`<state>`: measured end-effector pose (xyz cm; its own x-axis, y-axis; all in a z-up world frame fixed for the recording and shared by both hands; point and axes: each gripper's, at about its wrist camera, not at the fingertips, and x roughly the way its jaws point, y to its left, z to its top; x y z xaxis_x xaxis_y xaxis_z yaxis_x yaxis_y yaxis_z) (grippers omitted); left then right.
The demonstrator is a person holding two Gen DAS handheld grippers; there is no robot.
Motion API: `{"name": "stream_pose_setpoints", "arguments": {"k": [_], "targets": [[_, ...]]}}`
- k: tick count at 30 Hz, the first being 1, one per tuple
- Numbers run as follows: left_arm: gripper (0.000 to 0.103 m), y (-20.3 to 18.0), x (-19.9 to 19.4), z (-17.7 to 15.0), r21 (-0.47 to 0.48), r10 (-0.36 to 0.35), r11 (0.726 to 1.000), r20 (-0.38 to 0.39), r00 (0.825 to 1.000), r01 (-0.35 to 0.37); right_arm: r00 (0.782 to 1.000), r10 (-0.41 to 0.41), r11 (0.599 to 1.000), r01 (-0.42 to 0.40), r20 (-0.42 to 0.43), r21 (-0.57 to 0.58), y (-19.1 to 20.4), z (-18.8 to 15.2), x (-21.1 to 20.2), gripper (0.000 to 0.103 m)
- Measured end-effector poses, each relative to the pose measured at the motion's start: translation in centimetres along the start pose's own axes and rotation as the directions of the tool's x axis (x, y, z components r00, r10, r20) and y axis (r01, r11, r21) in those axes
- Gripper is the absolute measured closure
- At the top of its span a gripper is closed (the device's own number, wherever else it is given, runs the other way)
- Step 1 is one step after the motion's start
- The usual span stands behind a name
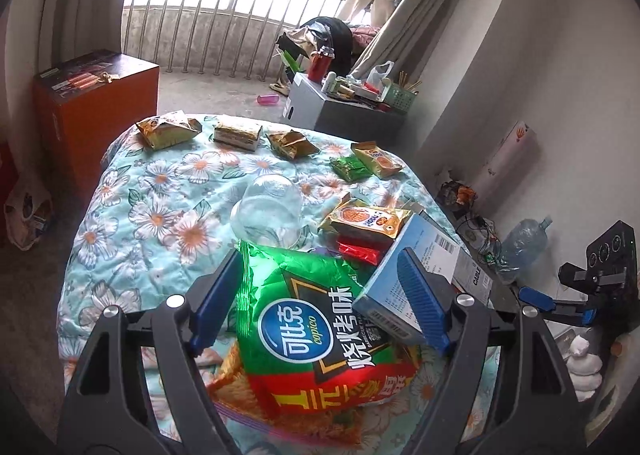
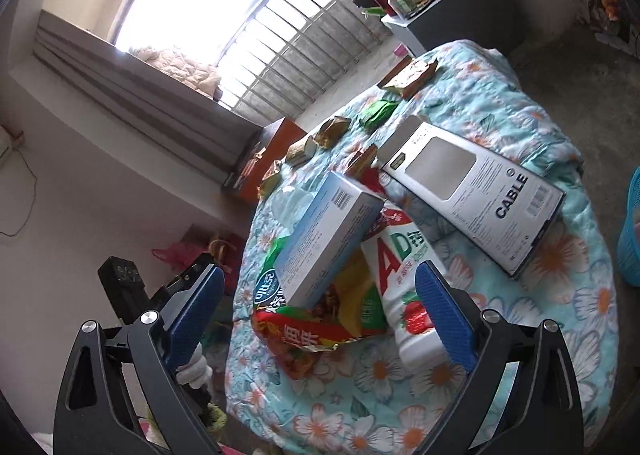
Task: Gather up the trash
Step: 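Move both tools back over the snack-covered bed, then grasp the clear plastic dome with the left tool while the right tool grasps the white box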
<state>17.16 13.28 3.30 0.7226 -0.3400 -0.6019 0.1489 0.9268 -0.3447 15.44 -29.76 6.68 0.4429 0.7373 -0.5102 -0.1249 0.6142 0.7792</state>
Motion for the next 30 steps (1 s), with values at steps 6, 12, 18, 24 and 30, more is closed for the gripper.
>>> {"name": "stream_pose_setpoints", "arguments": {"k": [6, 12, 18, 24, 30], "targets": [[0.027, 1.4, 4.2, 2.7, -0.007, -0.008, 1.000, -0.078, 0.997, 0.007, 0.997, 0.043, 0.993, -0.036, -0.059, 0.114, -0.3, -0.2, 3.8, 0.015], [0.027, 2.8, 8.7, 4.6, -0.024, -0.009, 1.000, -0.160, 0.987, 0.005, 0.994, 0.050, 0.978, -0.030, -0.093, 0.205, -1.3, -0.2, 6.3, 0.018], [0.027, 2.3, 11.8, 5.2, 0.049, 0.086, 0.996, -0.199, 0.976, -0.077, 0.995, 0.026, 0.972, -0.003, -0.095, 0.236, -1.0, 0.0, 7.6, 0.019], [0.027, 1.8, 13.8, 5.5, 0.136, 0.160, 0.982, -0.211, 0.964, -0.134, 0.993, -0.001, 0.972, 0.029, -0.121, 0.233, 0.0, 0.0, 8.3, 0.019], [0.028, 2.3, 15.4, 5.4, 0.140, 0.186, 0.978, -0.239, 0.953, -0.155, 0.990, -0.053, 0.974, 0.080, -0.131, 0.214, 1.1, 0.0, 8.9, 0.025]]}}
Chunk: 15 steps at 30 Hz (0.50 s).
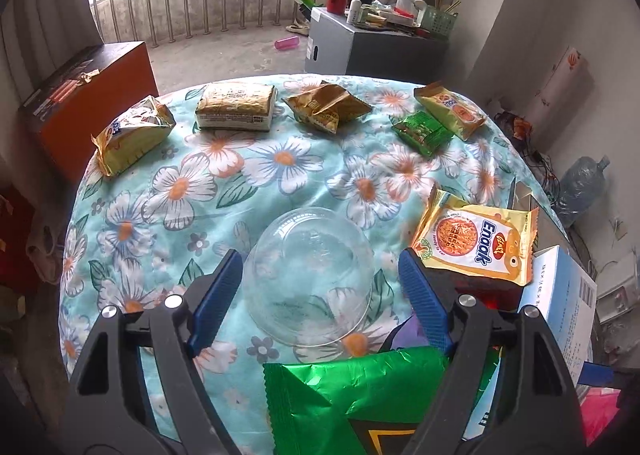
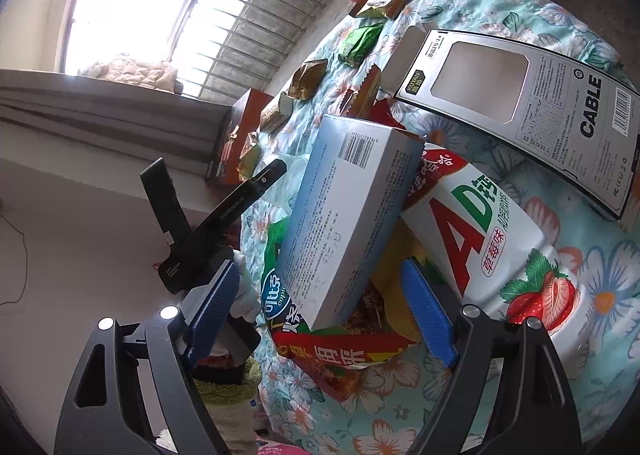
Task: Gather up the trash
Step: 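Grasp the clear plastic dome with the left tool while the right tool grasps the white box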
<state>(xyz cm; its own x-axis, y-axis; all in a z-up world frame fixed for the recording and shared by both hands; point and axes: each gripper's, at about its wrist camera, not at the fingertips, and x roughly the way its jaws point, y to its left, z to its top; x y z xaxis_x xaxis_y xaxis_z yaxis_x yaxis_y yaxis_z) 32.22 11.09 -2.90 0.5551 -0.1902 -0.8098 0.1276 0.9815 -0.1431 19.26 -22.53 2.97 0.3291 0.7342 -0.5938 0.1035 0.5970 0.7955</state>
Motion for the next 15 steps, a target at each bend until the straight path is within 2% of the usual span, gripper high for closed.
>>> {"name": "stream_pose_setpoints", "arguments": {"k": [1, 7, 15], "targets": [[0.031, 0.0, 0.1, 0.0, -0.001, -0.002, 1.000, -0.001, 1.000, 0.002, 1.000, -0.013, 1.000, 0.013, 0.003, 0.006, 0.1, 0.0, 0.1, 0.027], [0.042, 0.7, 0.3, -0.2, -0.041, -0.021, 0.999, 0.005, 1.000, 0.021, 0.995, -0.093, 0.996, 0.093, 0.030, -0.003, 0.7, -0.2, 0.6, 0.029], [0.043, 1.5, -0.4, -0.6, -0.065, -0.073, 0.995, 0.034, 0.997, 0.075, 0.987, -0.156, 0.988, 0.156, 0.025, 0.005, 1.0, -0.3, 2.2, 0.033]]}}
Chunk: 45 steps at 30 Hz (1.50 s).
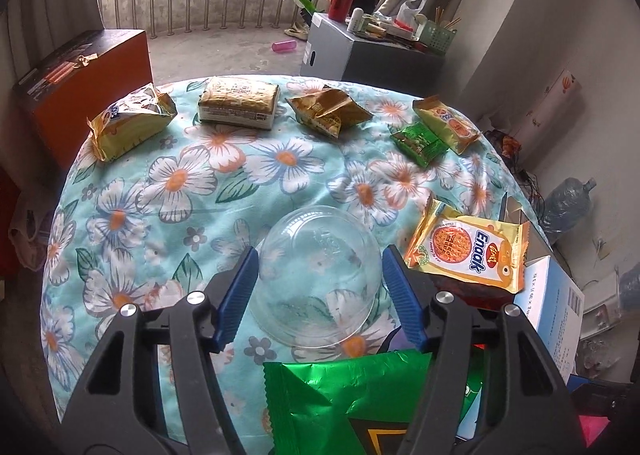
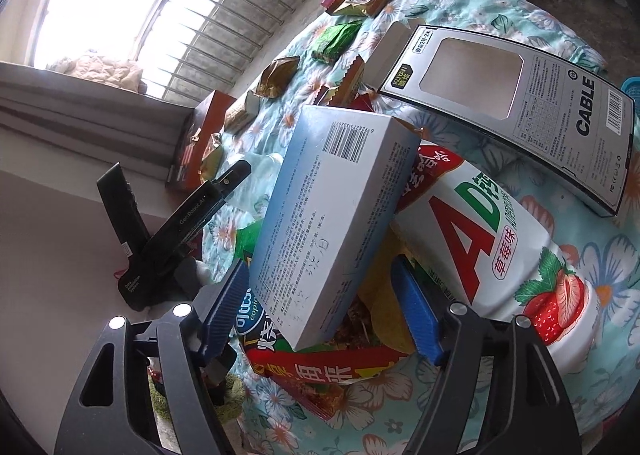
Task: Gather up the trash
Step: 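Grasp the clear plastic dome with the left tool while the right tool grasps the white box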
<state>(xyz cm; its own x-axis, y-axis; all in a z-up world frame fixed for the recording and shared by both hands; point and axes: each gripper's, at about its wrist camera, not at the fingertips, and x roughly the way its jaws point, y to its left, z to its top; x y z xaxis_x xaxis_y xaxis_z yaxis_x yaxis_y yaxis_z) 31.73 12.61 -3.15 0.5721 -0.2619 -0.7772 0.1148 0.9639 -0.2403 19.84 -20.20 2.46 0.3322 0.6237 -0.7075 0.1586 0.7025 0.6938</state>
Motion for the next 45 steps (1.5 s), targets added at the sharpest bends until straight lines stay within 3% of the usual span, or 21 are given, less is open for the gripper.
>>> {"name": "stream_pose_setpoints", "arguments": {"k": [12, 17, 28, 45], "targets": [[0.043, 0.2, -0.7, -0.4, -0.008, -0.056, 0.998, 0.024, 0.998, 0.056, 0.996, -0.077, 0.997, 0.078, 0.043, -0.012, 0.4, 0.2, 1.4, 0.041], [0.043, 0.8, -1.0, -0.3, -0.030, -0.057, 0.998, 0.037, 0.998, 0.059, 0.996, -0.065, 0.998, 0.066, 0.063, -0.007, 0.5, 0.4, 1.4, 0.052], [0.043, 1.3, -3.1, -0.1, -0.042, -0.060, 0.997, 0.093, 0.994, 0.064, 0.993, -0.018, 0.998, 0.025, 0.113, -0.054, 0.8, 0.1, -0.1, 0.062], [0.043, -0.6, -9.1, -0.3, 0.003, -0.053, 0.999, 0.167, 0.985, 0.053, 0.986, 0.081, 0.993, -0.067, 0.145, -0.096, 0.4, -0.5, -2.9, 0.070]]}}
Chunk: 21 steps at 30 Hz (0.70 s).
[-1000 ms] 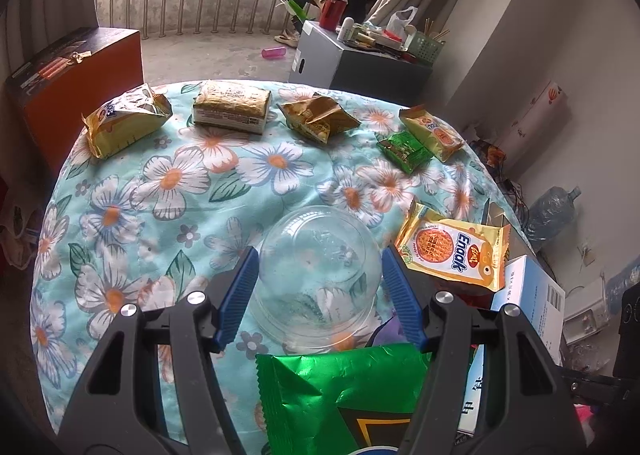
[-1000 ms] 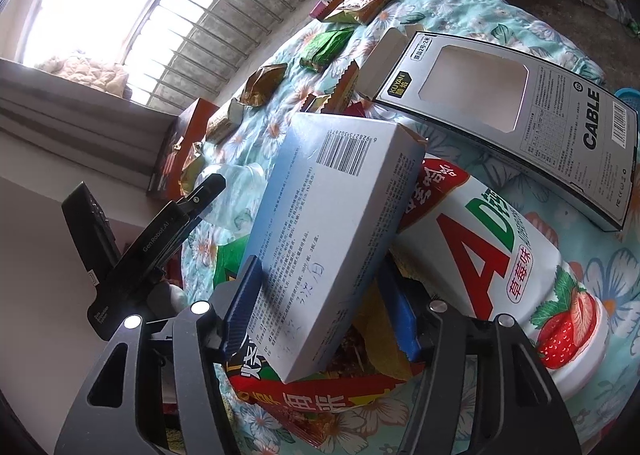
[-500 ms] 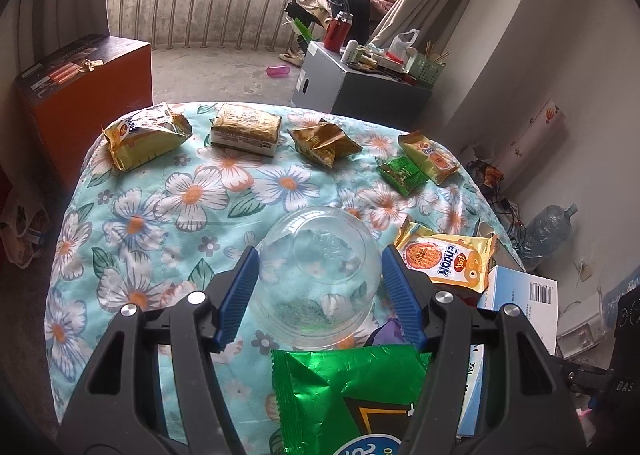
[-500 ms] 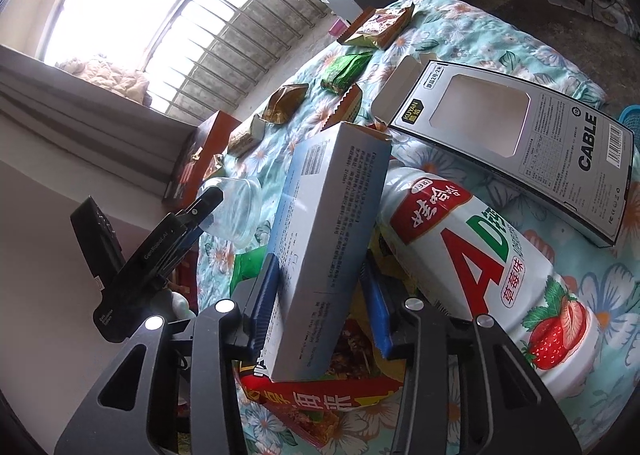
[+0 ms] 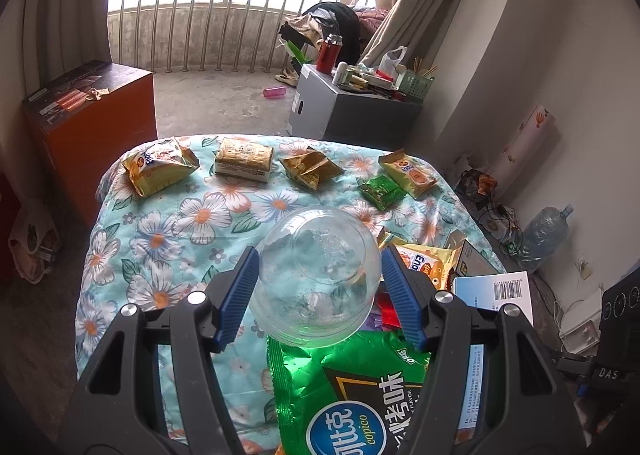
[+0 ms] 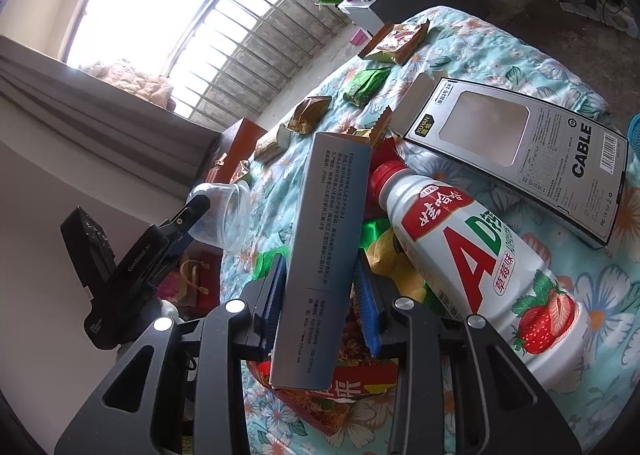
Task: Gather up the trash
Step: 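Grasp the clear plastic dome with the left tool while the right tool grasps the white box, then carry the dome and white box with both tools over the blue wastebasket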
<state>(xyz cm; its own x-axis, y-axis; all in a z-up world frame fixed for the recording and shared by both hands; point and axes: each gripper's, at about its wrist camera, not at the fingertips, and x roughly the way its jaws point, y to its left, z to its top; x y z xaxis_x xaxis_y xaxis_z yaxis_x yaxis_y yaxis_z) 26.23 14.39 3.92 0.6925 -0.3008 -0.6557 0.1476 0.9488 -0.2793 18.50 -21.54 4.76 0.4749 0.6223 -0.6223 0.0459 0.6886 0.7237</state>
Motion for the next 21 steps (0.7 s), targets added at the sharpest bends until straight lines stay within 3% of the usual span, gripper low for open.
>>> {"name": "stream_pose_setpoints", "arguments": {"k": [13, 21], "targets": [[0.043, -6.2, -4.8, 0.5, 0.082, -0.074, 0.994, 0.025, 0.997, 0.072, 0.990, 0.078, 0.997, -0.081, 0.116, 0.020, -1.5, 0.5, -6.3, 0.070], [0.043, -13.3, -5.1, 0.3, 0.149, -0.177, 0.972, -0.032, 0.984, 0.180, 0.961, 0.082, 0.993, -0.102, 0.266, 0.062, -5.4, 0.7, -13.1, 0.070]]}}
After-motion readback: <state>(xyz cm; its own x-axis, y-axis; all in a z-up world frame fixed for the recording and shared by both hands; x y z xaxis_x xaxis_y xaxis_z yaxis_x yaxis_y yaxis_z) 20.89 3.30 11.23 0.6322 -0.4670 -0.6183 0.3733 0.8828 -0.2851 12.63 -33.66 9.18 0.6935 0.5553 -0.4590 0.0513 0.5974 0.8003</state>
